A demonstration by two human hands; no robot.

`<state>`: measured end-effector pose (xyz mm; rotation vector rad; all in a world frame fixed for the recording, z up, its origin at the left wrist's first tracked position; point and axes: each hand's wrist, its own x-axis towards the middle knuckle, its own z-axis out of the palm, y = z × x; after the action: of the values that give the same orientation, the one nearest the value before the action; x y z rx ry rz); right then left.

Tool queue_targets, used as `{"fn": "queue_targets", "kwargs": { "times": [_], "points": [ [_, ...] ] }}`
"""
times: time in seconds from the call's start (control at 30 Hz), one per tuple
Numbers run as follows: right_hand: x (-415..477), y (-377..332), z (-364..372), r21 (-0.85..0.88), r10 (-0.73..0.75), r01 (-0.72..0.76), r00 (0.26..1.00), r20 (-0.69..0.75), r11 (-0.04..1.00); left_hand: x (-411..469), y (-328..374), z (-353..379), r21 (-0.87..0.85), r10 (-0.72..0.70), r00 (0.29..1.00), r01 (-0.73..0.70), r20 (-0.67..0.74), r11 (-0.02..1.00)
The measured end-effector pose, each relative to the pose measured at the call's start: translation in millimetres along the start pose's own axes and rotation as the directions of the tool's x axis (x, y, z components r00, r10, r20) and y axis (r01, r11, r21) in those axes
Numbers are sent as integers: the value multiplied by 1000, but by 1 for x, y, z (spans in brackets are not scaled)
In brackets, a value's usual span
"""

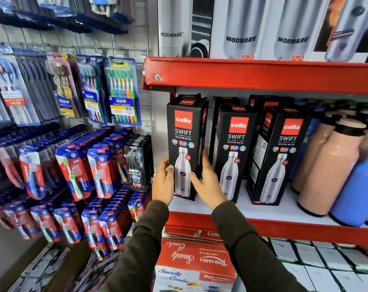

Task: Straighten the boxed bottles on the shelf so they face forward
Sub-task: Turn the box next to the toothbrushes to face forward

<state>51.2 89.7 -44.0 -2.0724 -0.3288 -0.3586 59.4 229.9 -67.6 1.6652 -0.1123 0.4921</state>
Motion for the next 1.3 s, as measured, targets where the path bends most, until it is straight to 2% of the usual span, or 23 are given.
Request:
{"fn": "queue_targets", "kwargs": {
  "times": [0.17,0.4,0.73,1.3],
  "points": [
    [4,6,4,-24,26,-26,1000,-14,999,4,-8,6,46,0,1000,1,-25,999],
    [6,12,11,-29,44,-46,998,-45,999,-2,-11,10,17,9,1000,-9,-15,1000],
    [4,13,19,112,103,-86,983,-155,990,-3,-7,8,6,-29,999,29,-24,1000],
    [-38,-5,1,258,120,-83,984,-132,963,-44,7,-7,20,-60,996,61,-68,998]
  ]
}}
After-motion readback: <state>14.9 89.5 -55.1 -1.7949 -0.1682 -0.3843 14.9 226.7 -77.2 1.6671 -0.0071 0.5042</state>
